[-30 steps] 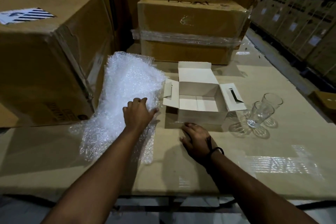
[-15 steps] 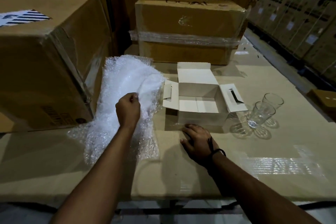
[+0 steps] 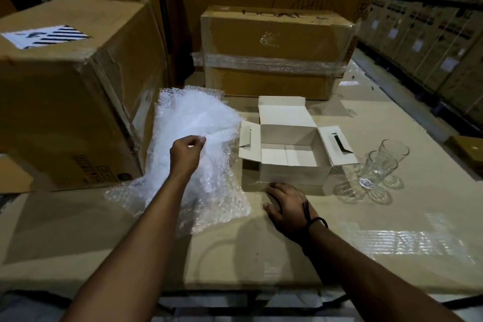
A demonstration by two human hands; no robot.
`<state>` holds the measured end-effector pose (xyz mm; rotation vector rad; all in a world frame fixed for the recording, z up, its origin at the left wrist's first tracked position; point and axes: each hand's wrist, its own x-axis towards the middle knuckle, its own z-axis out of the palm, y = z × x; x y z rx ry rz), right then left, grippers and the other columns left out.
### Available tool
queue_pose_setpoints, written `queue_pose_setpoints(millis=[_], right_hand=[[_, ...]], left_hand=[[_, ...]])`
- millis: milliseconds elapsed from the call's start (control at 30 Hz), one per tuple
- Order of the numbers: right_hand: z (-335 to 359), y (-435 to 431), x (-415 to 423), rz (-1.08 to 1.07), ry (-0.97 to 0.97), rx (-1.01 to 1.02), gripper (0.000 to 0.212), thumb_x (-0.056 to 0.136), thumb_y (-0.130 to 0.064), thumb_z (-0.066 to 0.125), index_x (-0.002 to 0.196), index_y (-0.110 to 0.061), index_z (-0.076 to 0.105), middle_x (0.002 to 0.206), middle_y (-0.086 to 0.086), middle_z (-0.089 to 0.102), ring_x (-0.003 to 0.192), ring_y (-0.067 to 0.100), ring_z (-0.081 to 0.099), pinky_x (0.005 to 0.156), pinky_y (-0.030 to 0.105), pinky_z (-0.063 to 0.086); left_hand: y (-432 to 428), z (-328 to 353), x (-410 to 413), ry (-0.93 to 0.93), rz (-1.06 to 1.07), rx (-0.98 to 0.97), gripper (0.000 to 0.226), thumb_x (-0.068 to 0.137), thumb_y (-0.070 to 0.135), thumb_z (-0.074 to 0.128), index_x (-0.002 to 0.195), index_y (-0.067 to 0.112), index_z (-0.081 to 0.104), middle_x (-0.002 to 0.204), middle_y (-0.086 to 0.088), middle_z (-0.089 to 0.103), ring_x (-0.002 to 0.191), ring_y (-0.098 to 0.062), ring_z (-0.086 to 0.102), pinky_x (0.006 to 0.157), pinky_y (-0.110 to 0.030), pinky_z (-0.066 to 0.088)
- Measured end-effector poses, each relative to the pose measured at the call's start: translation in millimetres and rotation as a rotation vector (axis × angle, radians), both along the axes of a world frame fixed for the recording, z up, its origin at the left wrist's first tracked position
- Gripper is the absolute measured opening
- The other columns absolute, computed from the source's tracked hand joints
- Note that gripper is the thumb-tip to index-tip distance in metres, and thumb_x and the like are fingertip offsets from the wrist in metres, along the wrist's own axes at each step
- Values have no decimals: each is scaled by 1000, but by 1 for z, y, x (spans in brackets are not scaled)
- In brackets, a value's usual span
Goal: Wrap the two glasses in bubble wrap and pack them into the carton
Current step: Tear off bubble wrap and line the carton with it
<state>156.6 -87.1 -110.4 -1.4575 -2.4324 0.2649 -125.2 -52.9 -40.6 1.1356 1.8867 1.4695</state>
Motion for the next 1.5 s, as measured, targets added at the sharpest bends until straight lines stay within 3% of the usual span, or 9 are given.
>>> queue_pose_setpoints(millis=[133, 300, 400, 567, 767, 933, 1200, 1333, 1500], right_hand=[[8, -1, -1, -4, 52, -93, 60, 82, -61, 38, 126, -25, 59, 134, -1, 56, 128, 19, 46, 107, 33, 36], [43, -6, -31, -146, 724, -456, 80, 65, -84, 54, 122, -26, 58, 113, -2, 68, 104, 16, 64, 90, 39, 53], [67, -2, -60, -94, 810, -534, 63, 72, -44, 79, 126, -23, 54, 111, -12, 65, 101, 8, 61, 89, 29, 50], [123, 7, -44, -120, 1181, -660, 15, 91, 4, 51, 90, 1, 65, 79, 11, 67, 58, 13, 63, 57, 25, 52], [168, 14, 17, -156, 1590, -999, 20, 82, -10, 51, 87, -4, 69, 82, 12, 67, 64, 28, 66, 63, 48, 58], [170, 8, 46, -273, 1468, -974, 21, 71, -14, 55, 71, -6, 74, 64, 8, 70, 52, 22, 68, 44, 28, 54], [128, -1, 101, -352, 1312, -950, 6, 84, -10, 59, 81, -5, 57, 67, 10, 57, 51, 20, 59, 52, 33, 55], [116, -4, 133, -492, 729, -665, 39, 81, -4, 72, 116, 6, 57, 107, 18, 61, 80, 31, 61, 74, 39, 51], [97, 1, 170, -568, 579, -664, 43, 78, 5, 72, 117, 10, 54, 89, 11, 62, 52, 16, 56, 44, 20, 45]], left_hand=[[-3, 21, 1, -105, -15, 76, 5, 88, 12, 69, 85, 8, 67, 71, -6, 64, 47, -11, 59, 50, -24, 44], [-8, 39, 5, -80, -34, 133, 14, 85, 14, 73, 80, 5, 62, 71, -8, 63, 48, -14, 60, 47, -24, 44], [-14, 47, 11, -118, -107, 169, 14, 87, 12, 71, 79, 8, 60, 72, -6, 61, 56, -16, 59, 50, -24, 45], [-39, 34, 10, -184, 94, 244, 16, 89, 31, 70, 82, 19, 62, 84, 2, 63, 82, -15, 58, 77, -30, 47], [-61, -7, 45, -945, 125, -234, 74, 80, 59, 69, 130, 7, 51, 130, -19, 55, 81, -27, 60, 69, -37, 48], [-62, -7, 72, -1311, -29, -310, 48, 87, 44, 69, 109, 4, 53, 91, -10, 64, 57, -25, 64, 51, -35, 55], [-55, -16, 82, -895, 154, -72, 14, 95, 7, 56, 107, 11, 63, 60, -8, 60, 43, -16, 47, 38, -18, 35], [-75, -33, 92, -653, 193, 44, 15, 82, 8, 61, 90, 18, 70, 71, -5, 63, 59, -25, 57, 55, -28, 41], [-99, -43, 110, -516, 228, 158, 35, 76, -16, 57, 101, 7, 58, 87, -6, 62, 74, -20, 58, 53, -18, 45]])
